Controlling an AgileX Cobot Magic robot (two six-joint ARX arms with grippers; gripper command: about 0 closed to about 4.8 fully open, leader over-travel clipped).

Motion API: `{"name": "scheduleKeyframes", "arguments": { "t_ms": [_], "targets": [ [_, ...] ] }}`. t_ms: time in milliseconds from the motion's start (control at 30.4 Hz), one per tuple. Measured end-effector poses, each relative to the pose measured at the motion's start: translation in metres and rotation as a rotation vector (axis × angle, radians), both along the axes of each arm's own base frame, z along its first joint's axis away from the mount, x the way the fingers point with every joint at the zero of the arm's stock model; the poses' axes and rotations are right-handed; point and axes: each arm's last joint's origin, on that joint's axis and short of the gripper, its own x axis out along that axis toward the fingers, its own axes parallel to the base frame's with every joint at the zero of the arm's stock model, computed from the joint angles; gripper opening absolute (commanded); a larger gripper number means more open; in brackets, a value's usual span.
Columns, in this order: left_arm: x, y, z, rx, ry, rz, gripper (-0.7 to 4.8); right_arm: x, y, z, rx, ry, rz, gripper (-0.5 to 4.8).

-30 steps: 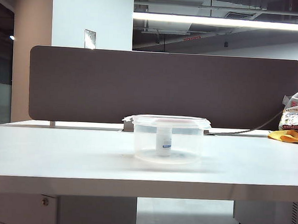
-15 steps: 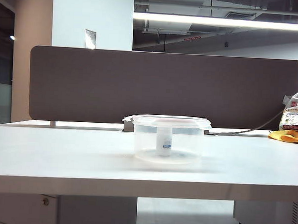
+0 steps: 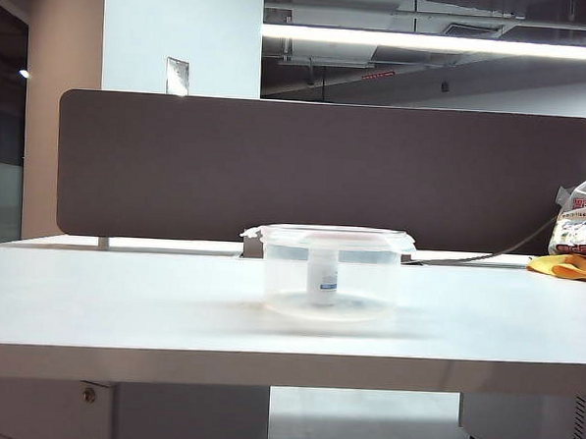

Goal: Remove the lid of the round box, pick up the small white medicine bottle inside, and place it on the table.

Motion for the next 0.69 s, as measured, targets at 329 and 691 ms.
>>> {"name": "scheduleKeyframes", "arguments": {
  "t_ms": [329,691],
  "targets": [
    [-0.011,-0.002,0.041,0.010,-0.104,-0.040,-0.06,-0.005,0.000,0.011,-0.023,0.049,0.000,-0.06],
    [-0.016,-0.004,0.098,0.021,-0.066,-0.124,-0.06,-0.001,0.000,0.046,-0.025,0.086,0.000,-0.06]
  ]
}}
